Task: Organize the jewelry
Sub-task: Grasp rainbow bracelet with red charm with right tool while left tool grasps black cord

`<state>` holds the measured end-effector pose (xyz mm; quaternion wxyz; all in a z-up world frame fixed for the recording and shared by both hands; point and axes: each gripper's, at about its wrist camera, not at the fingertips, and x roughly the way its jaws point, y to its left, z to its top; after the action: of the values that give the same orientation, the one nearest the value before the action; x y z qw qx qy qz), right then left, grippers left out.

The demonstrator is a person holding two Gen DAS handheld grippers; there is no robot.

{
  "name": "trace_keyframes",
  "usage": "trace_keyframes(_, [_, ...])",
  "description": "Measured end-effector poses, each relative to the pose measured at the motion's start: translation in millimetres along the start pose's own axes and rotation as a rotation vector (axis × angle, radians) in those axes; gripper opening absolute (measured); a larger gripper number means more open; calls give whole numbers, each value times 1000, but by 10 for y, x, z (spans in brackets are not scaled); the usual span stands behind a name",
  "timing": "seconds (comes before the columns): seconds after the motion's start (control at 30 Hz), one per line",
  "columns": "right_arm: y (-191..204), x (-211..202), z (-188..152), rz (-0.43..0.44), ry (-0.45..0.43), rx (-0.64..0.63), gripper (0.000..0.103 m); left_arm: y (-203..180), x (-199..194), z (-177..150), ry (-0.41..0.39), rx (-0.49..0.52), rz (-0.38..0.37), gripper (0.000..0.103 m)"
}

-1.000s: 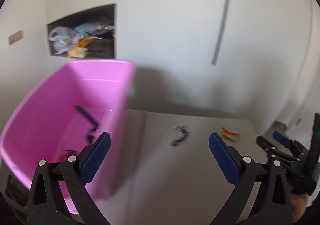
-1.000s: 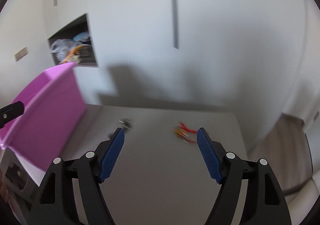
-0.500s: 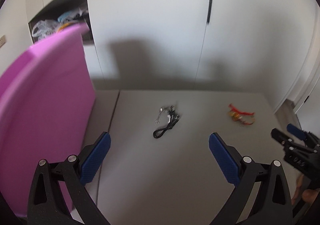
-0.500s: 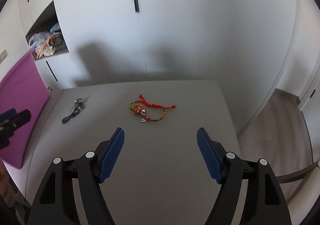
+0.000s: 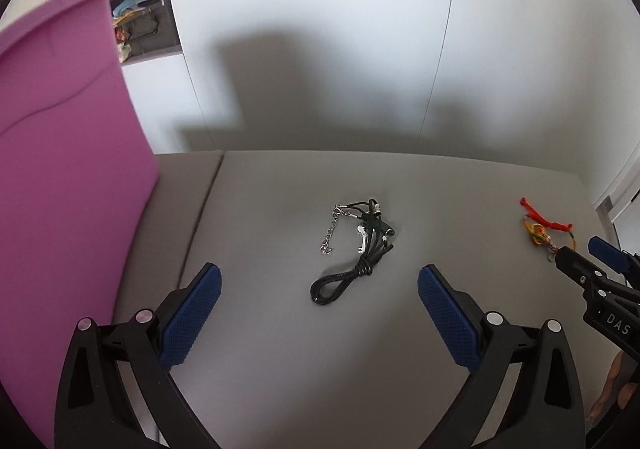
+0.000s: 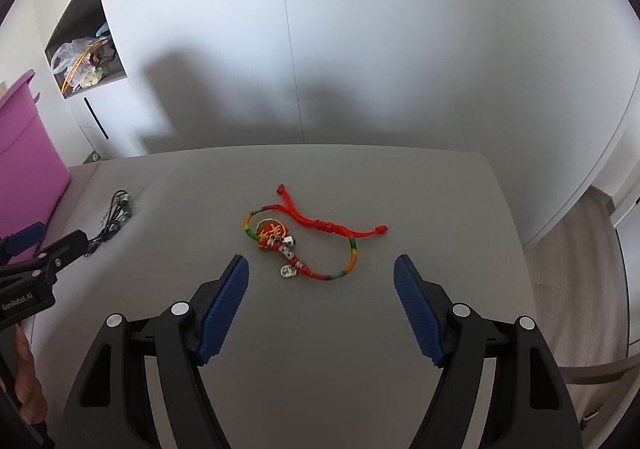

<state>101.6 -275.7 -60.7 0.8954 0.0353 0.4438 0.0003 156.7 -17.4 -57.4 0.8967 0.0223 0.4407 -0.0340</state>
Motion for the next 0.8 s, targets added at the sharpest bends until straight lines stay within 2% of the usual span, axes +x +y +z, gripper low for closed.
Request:
trace_keyframes(0.4, [122,247,170,-30,30,-32,72,-33,290,97,35,-20,7,97])
trace_keyframes(0.8, [207,350,243,-48,14,-62,71,-43,486,254,62,-34,18,97])
